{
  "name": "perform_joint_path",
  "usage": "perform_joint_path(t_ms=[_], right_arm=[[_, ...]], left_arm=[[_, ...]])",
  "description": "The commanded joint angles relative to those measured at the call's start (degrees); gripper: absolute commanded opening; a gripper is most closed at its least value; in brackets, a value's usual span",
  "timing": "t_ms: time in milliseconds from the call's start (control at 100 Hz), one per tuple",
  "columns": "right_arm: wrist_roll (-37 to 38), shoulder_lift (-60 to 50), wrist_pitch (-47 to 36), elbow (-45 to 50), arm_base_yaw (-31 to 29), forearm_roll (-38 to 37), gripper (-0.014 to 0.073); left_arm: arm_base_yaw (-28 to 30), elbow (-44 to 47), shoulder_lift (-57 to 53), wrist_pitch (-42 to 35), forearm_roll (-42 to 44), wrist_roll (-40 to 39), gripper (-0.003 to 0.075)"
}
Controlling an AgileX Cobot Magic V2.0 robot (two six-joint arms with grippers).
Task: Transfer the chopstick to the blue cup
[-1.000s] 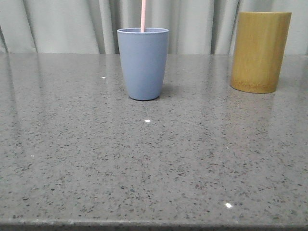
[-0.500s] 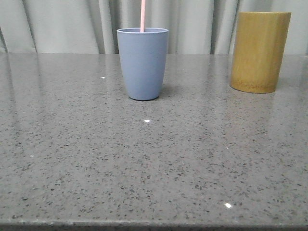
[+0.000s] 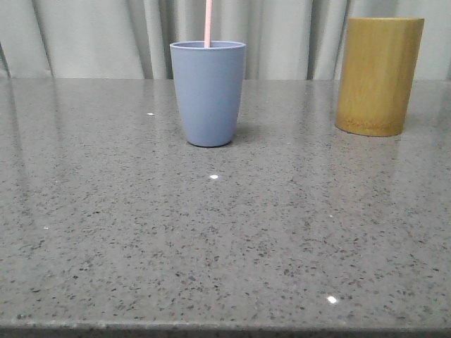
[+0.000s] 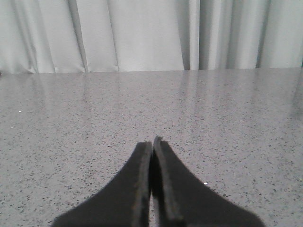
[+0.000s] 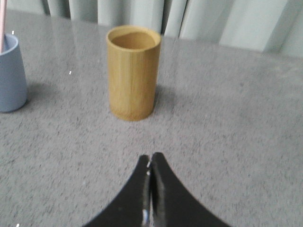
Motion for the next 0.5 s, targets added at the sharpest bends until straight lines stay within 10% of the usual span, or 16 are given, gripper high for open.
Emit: perform_joint_path(t_ms=[0, 490], right_arm=[[-0.6, -2.1, -11.0, 2.3, -0.3, -1.0, -0.0068], [-0.2, -19.0, -30.7, 26.3, -0.4, -1.0, -0.0068]], left_arm=[[0.2, 0.4, -2.0, -4.6, 0.0, -0.4, -0.0019], [0.2, 0.4, -2.0, -4.6, 0.0, -0.4, -0.0019]])
